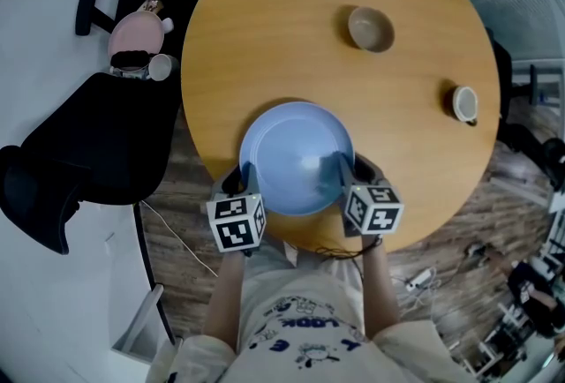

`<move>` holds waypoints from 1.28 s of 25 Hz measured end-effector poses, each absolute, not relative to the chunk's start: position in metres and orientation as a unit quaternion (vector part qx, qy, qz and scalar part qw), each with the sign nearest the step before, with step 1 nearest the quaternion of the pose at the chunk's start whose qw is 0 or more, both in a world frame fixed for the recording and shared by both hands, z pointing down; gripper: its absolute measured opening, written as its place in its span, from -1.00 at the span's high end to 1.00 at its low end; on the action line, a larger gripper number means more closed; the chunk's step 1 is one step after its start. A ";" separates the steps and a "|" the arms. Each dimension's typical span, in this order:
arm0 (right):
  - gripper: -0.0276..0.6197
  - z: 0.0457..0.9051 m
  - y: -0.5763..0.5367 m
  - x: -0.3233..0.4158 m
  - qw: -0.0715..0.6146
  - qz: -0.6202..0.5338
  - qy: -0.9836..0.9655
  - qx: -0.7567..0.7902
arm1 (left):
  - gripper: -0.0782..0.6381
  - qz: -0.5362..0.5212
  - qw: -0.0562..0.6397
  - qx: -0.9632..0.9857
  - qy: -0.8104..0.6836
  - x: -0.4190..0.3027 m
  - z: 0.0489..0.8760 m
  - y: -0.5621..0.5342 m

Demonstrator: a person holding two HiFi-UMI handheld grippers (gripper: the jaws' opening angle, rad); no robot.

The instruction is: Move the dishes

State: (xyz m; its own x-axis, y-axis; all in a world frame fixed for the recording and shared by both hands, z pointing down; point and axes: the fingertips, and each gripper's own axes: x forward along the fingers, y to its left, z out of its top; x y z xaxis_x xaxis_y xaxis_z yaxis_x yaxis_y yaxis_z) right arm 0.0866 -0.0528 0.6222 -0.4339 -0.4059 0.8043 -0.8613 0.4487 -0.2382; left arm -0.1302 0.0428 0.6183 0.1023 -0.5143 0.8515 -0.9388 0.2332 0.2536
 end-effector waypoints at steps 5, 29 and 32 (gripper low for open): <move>0.79 0.619 -0.054 0.087 0.311 0.374 -0.767 0.417 | 0.66 0.206 0.486 0.573 -0.627 -0.131 0.618 0.043; 0.80 0.581 -0.161 0.009 0.302 0.374 -0.751 0.453 | 0.66 0.230 0.455 0.588 -0.628 -0.213 0.580 -0.078; 0.80 0.596 -0.175 0.003 0.310 0.378 -0.745 0.454 | 0.66 0.235 0.456 0.587 -0.627 -0.225 0.586 -0.096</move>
State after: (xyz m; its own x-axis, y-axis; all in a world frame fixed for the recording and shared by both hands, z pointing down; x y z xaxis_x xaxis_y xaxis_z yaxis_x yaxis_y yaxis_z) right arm 0.0027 -0.1751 0.5956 -0.3951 -0.4417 0.8055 -0.9110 0.3015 -0.2815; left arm -0.2246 -0.0956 0.5860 0.1046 -0.5208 0.8473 -0.9493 0.2015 0.2411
